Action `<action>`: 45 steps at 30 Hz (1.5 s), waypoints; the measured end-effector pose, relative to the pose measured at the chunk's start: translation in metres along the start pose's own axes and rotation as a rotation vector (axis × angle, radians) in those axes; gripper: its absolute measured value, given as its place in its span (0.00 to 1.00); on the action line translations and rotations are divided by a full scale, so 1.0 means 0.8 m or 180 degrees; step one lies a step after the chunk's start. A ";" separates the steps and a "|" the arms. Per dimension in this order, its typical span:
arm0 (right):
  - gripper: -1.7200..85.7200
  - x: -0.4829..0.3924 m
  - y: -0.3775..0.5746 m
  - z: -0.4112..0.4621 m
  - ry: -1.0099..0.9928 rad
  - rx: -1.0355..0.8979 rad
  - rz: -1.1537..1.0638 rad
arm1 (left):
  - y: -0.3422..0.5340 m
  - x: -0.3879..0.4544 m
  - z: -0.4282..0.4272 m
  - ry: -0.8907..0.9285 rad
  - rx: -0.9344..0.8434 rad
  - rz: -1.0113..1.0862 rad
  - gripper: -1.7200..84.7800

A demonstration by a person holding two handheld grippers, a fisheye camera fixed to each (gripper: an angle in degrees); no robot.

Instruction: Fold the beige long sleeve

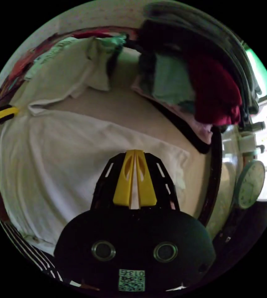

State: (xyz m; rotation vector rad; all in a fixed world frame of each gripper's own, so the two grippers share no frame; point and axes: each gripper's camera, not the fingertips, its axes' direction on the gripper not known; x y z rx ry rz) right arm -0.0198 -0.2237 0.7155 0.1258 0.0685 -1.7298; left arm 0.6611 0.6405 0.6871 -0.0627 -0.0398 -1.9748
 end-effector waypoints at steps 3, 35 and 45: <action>0.02 0.022 0.015 0.024 0.0005 0.0104 0.0087 | 0.000 -0.008 0.003 0.0114 -0.0040 -0.0032 0.02; 0.10 0.130 0.219 0.126 -0.0410 0.0563 0.0915 | 0.107 0.173 -0.023 -0.0352 -0.0034 -0.0127 0.02; 0.05 0.129 0.208 0.202 -0.0825 0.0265 0.0954 | 0.055 0.162 0.016 -0.0456 -0.0231 -0.0175 0.02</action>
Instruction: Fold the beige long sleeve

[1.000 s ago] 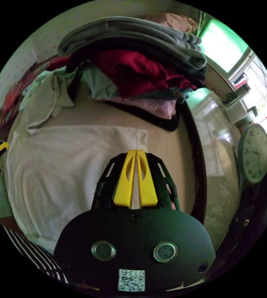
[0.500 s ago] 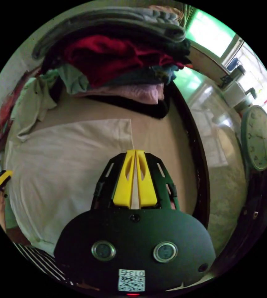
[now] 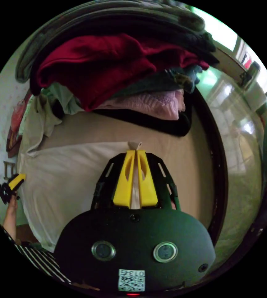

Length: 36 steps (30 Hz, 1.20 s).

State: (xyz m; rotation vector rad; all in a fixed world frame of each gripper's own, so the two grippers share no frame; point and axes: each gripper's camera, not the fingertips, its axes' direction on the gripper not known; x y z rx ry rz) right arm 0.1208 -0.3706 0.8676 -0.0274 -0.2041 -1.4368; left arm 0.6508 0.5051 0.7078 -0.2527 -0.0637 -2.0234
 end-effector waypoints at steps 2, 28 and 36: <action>0.04 -0.016 0.016 -0.017 0.0362 0.0346 -0.0479 | 0.004 -0.008 0.006 0.0020 0.0077 -0.0078 0.02; 0.08 0.085 0.492 -0.075 -0.0034 -0.0224 -0.0371 | 0.154 0.117 -0.116 0.2342 0.0243 0.0654 0.14; 0.12 0.112 0.549 -0.035 -0.0072 -0.0471 -0.0110 | 0.184 0.228 -0.108 0.1980 -0.0388 0.0855 0.09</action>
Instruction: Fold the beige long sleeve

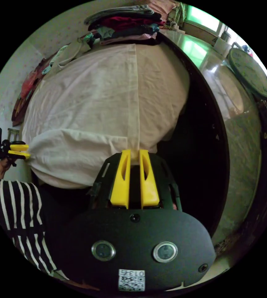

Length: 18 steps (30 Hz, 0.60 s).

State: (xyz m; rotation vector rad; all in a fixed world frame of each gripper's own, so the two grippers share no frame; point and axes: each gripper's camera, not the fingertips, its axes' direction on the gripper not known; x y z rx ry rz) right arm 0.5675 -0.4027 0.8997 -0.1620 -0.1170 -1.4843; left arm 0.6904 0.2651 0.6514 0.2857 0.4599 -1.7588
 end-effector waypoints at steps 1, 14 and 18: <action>0.12 0.002 0.001 0.003 0.0007 -0.0025 0.0009 | -0.002 0.003 0.004 -0.0048 -0.0040 -0.0014 0.07; 0.15 0.068 0.050 0.006 0.0015 0.0102 -0.0102 | 0.003 0.057 0.008 -0.0249 0.0029 -0.0126 0.06; 0.15 0.064 0.070 -0.015 -0.0126 0.0163 -0.0242 | 0.047 0.081 -0.011 -0.0604 0.0127 -0.0328 0.09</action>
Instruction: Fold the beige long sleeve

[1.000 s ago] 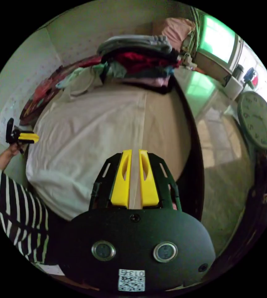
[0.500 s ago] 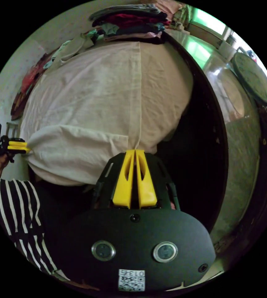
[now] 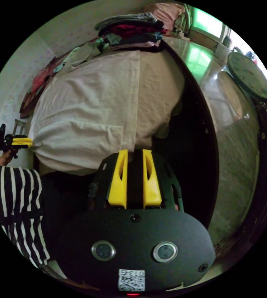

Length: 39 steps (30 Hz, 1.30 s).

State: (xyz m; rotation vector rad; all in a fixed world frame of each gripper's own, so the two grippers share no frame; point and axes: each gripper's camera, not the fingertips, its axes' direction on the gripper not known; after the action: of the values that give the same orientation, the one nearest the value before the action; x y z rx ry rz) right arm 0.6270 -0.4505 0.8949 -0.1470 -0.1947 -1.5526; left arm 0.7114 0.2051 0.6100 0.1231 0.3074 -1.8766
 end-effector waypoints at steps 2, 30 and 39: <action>0.15 -0.007 0.014 0.007 -0.0139 -0.0104 0.0008 | 0.023 0.001 -0.006 -0.0100 0.0035 -0.0210 0.10; 0.04 -0.074 -0.220 -0.158 -0.0284 0.1278 -0.0859 | -0.074 -0.156 -0.143 0.0398 -0.0055 0.0181 0.02; 0.11 -0.096 -0.342 -0.145 -0.0113 0.1106 -0.0596 | -0.086 -0.284 -0.118 0.0262 -0.0233 -0.1036 0.07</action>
State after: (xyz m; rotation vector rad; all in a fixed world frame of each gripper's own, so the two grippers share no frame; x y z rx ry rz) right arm 0.3566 -0.4050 0.7572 0.1208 -0.5140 -1.6771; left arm 0.7136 0.4588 0.5834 0.1052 0.4750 -2.1825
